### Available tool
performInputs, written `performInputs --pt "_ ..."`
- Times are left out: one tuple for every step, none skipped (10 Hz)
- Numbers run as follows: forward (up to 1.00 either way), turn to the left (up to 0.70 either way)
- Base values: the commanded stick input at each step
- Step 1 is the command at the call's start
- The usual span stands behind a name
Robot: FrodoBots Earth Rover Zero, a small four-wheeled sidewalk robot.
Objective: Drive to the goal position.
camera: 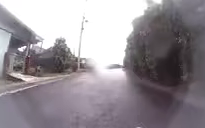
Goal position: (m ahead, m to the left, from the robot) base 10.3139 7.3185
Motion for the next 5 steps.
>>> performInputs --pt "0.70 0.00" --pt "0.70 0.00" --pt "0.70 0.00" --pt "0.70 0.00" --pt "0.70 0.00"
